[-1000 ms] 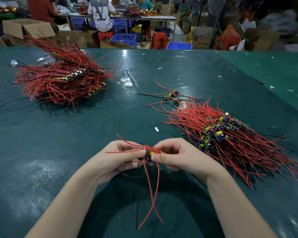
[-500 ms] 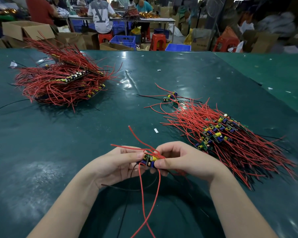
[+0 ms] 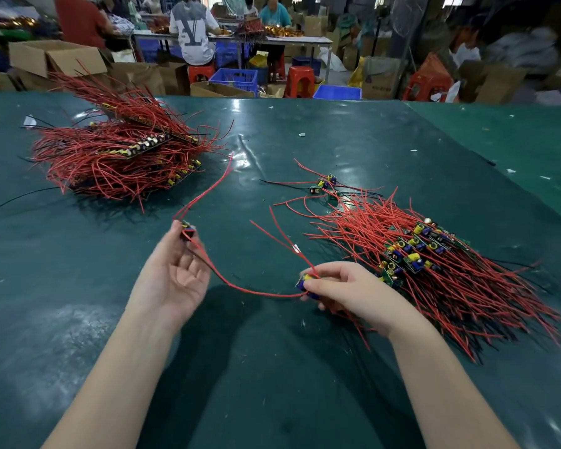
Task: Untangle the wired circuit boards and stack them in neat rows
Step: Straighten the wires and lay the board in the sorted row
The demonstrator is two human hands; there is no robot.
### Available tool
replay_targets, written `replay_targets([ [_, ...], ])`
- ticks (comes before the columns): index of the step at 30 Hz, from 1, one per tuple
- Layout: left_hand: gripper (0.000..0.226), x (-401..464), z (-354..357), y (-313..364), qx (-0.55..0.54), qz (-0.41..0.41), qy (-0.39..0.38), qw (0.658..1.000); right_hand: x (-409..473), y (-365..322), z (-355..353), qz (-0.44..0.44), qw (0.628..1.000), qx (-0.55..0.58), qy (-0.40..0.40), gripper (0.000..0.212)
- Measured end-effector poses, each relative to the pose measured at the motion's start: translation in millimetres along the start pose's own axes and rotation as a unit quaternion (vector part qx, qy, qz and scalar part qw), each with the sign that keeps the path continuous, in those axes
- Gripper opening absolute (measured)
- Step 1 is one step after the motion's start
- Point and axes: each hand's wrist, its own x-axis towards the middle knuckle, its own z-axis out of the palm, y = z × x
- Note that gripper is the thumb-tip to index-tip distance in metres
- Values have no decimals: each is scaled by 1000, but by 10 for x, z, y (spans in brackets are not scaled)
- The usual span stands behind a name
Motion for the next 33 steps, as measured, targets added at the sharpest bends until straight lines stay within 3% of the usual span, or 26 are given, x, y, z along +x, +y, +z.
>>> replay_targets([
  [3,20,22,-27,51,-70,35,11,997,52,38,43,7,996,-23,86,15],
  [7,13,10,-56,155,-171,34,-18,985,63,57,56,-35,983,-112,138,14],
  [9,7,3,-57,173,-177,32,-27,983,67,52,92,-44,987,-77,138,16],
  [11,11,-2,-30,130,-116,18,-29,993,58,8,197,-33,993,81,79,26],
  [14,17,-2,18,22,-30,18,-14,999,29,-31,345,0,961,273,-39,52],
  [16,12,0,32,-37,21,37,-4,999,4,-22,390,-11,977,201,-67,54],
  [19,5,-9,25,-104,89,51,-7,995,-10,-34,373,-69,998,7,3,41],
  [21,6,-27,19,-142,132,51,-36,989,10,-46,325,-76,995,55,32,31],
  [24,17,-68,19,-218,186,40,-88,978,17,-46,302,-87,979,186,-2,28],
  [29,30,-128,36,-309,256,30,-119,959,-26,-7,499,-179,973,138,-46,50],
  [33,29,-180,27,-399,293,30,-139,945,-28,34,657,-257,961,93,48,46],
])
